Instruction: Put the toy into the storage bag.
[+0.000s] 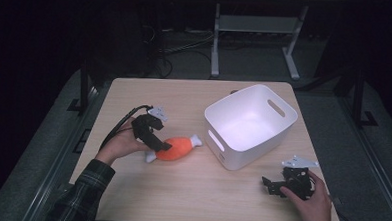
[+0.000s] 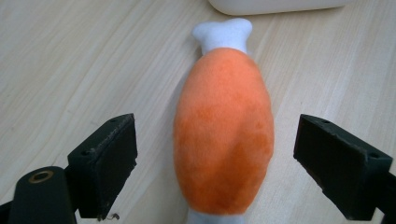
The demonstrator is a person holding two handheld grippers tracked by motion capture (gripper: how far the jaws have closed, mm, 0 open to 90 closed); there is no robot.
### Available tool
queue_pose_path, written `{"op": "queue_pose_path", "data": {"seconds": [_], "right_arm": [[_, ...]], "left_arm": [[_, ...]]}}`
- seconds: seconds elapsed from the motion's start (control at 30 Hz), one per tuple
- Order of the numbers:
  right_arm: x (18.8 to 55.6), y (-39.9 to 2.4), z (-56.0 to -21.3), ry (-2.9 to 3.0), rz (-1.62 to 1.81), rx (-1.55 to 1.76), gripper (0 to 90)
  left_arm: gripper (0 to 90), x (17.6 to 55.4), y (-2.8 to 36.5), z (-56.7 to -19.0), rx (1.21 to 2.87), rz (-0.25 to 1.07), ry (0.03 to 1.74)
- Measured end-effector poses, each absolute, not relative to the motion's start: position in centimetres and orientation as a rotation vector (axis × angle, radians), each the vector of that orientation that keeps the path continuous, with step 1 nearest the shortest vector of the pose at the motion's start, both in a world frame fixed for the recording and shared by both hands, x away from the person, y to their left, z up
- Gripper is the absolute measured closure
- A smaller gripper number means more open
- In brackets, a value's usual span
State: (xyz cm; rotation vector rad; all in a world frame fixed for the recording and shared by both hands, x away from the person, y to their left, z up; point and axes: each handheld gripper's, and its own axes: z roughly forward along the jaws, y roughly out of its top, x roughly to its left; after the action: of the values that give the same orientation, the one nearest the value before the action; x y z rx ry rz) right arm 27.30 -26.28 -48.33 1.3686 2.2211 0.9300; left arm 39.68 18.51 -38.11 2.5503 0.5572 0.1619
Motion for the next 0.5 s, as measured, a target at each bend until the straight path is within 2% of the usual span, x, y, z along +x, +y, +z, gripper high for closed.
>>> {"op": "queue_pose_path", "data": {"seconds": [0.5], "right_arm": [[27.3,-26.3,-48.3,2.221,0.930,1.368,0.2]], "left_arm": [[12.6,41.6,15.8,-39.1,2.647,0.085,0.497]]}}
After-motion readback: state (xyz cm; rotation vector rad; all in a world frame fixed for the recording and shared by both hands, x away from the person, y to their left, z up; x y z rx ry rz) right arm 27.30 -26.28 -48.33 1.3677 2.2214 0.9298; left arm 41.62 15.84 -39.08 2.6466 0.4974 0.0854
